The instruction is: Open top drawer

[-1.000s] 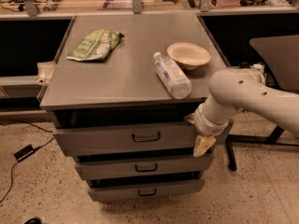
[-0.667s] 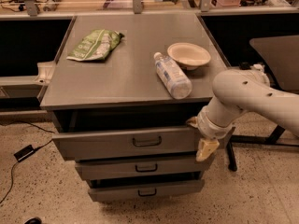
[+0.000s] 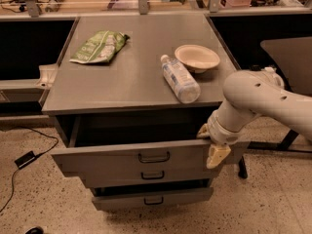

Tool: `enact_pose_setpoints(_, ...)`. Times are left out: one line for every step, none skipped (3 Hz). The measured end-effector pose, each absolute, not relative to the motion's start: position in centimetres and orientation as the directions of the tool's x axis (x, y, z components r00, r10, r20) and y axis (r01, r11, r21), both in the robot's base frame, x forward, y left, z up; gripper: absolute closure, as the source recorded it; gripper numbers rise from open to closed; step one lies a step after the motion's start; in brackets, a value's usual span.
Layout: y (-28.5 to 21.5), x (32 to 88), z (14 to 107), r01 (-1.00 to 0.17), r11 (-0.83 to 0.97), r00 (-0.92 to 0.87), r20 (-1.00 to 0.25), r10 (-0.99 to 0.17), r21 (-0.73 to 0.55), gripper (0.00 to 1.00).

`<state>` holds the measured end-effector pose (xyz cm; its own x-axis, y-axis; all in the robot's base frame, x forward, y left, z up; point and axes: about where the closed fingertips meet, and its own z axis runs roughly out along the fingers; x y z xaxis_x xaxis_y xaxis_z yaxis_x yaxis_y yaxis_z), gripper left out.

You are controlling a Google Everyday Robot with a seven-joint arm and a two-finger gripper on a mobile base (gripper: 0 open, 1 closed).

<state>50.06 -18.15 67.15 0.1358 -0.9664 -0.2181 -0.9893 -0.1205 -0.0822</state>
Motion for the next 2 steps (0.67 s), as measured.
enact_pose_setpoints(-18.15, 50.06, 67.15, -0.989, -0.121, 0.136, -0.218, -0.966, -0.082, 0.06)
enact_pose_setpoints(-18.14, 50.06, 67.15, -0.989, -0.121, 0.136, -0.218, -0.966, -0.082, 0.0)
